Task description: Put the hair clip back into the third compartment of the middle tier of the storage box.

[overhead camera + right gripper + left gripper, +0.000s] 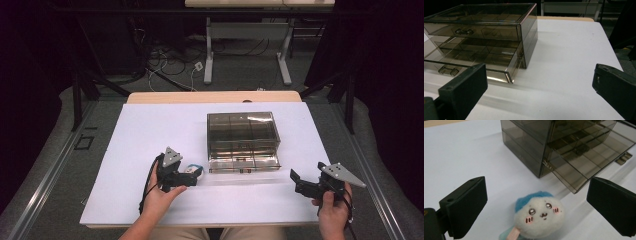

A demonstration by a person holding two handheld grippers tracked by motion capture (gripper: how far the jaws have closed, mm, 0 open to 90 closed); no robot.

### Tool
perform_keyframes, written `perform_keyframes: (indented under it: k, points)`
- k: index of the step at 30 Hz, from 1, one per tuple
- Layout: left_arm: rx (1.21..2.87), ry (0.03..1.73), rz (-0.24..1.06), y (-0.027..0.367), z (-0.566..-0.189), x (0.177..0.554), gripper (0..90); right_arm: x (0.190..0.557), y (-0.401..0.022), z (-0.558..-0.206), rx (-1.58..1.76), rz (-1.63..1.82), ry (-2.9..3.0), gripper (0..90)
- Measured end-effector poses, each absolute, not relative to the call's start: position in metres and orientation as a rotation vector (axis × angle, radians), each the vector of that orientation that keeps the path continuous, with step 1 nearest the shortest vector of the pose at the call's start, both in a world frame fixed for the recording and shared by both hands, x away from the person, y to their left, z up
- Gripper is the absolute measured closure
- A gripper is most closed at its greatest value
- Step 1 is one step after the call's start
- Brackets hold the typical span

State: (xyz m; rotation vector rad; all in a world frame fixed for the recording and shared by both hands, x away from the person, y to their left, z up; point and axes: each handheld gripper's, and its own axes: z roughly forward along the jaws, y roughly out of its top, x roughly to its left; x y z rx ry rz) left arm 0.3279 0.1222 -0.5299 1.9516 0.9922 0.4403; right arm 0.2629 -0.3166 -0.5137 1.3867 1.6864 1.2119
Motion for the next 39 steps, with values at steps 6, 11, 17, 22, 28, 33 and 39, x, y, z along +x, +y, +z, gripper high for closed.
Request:
perform_keyframes:
  k: [6,11,17,22,28,33,39]
  points:
    - [2.023,0.985,0.445,0.118,-0.540,0.328,3.7,0.264,-0.316,-0.515,1.379,1.217,1.687,0.0]
    - [2.031,0.993,0.450,0.116,-0.547,0.331,4.9,0.264,-0.317,-0.514,1.378,1.218,1.687,0.0]
    - [2.060,0.989,0.445,0.114,-0.551,0.332,7.7,0.265,-0.317,-0.514,1.377,1.211,1.697,0.0]
    - [2.090,0.994,0.422,0.113,-0.554,0.333,11.3,0.265,-0.316,-0.515,1.372,1.212,1.706,0.0]
    - [2.121,0.992,0.386,0.114,-0.558,0.334,14.3,0.266,-0.316,-0.515,1.371,1.214,1.705,0.0]
    - [2.148,0.988,0.387,0.114,-0.558,0.334,15.9,0.266,-0.318,-0.516,1.371,1.216,1.700,0.0]
    - [2.185,0.968,0.385,0.114,-0.558,0.333,16.7,0.266,-0.318,-0.516,1.380,1.218,1.701,0.0]
